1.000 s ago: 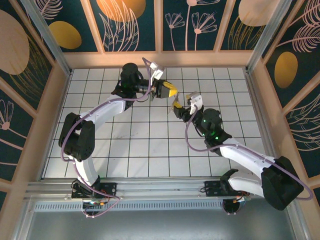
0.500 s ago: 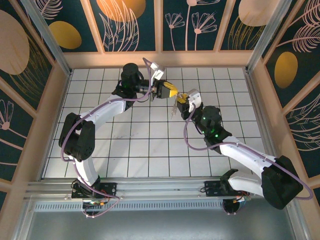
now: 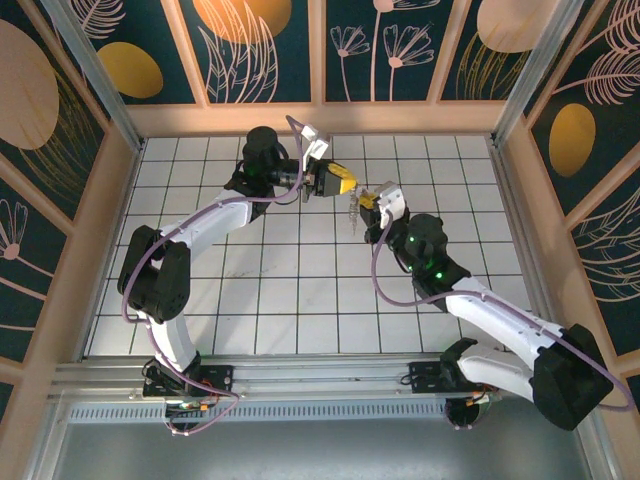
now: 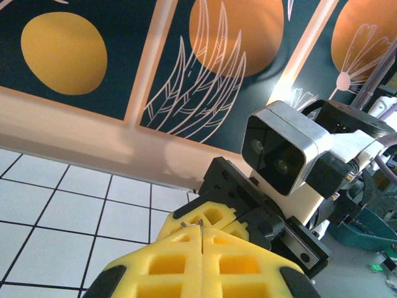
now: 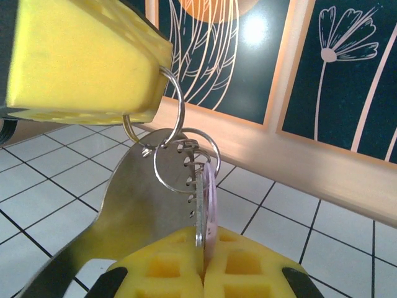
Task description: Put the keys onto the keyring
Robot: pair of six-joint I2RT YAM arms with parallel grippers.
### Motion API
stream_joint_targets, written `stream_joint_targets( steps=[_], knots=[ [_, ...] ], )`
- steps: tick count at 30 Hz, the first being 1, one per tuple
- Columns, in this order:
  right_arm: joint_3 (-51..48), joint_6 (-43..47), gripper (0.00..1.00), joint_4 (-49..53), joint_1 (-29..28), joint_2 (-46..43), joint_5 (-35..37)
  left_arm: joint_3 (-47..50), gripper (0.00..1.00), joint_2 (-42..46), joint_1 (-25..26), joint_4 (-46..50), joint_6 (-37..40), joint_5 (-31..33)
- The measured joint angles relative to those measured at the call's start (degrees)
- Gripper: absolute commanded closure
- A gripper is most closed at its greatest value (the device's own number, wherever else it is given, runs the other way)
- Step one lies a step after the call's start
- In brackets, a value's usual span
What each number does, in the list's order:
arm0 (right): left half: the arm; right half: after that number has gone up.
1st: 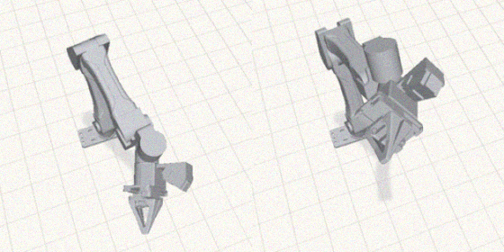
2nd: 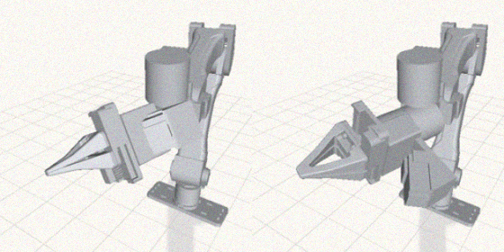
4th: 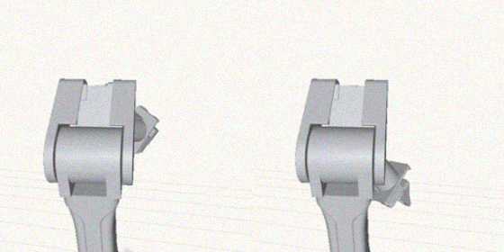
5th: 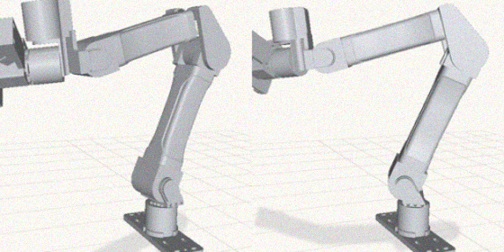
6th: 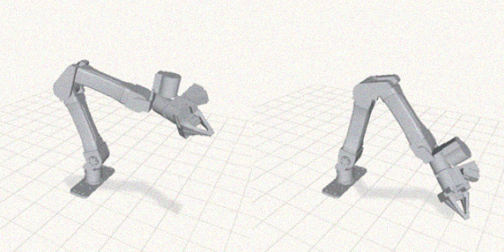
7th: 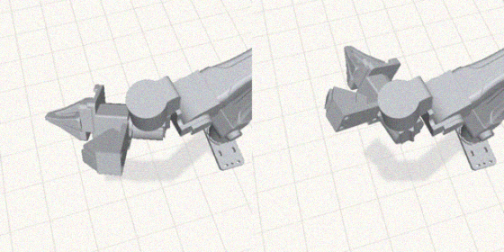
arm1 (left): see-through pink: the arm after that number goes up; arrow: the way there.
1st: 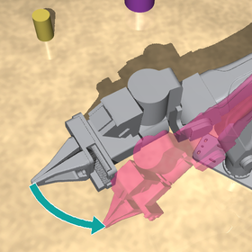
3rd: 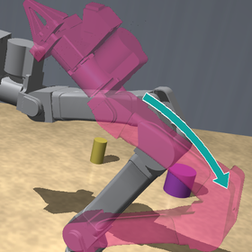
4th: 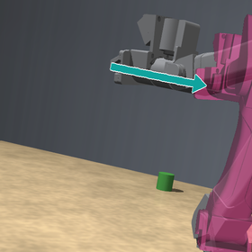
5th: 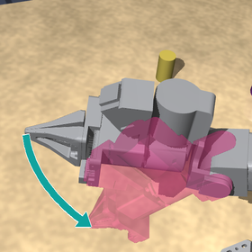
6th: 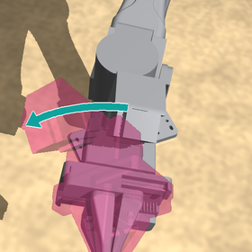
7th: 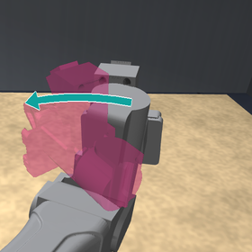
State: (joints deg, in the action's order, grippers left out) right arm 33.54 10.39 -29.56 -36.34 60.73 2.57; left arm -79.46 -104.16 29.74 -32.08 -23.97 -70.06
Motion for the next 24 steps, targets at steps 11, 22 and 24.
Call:
stream_joint_targets(
  steps=[11,22,24],
  knots=[
    [3.5,0.2,1.0,4.2,0.0,0.0,0.6,0.0,1.0,0.0,0.2,1.7,2.8,1.4],
    [6.0,0.3,1.0,6.1,-1.1,1.3,1.2,0.1,1.0,0.0,0.2,2.4,3.7,1.7],
    [6.0,0.5,1.0,6.4,-1.2,1.3,1.7,0.1,1.0,0.0,0.2,2.4,3.8,1.7]
  ],
)
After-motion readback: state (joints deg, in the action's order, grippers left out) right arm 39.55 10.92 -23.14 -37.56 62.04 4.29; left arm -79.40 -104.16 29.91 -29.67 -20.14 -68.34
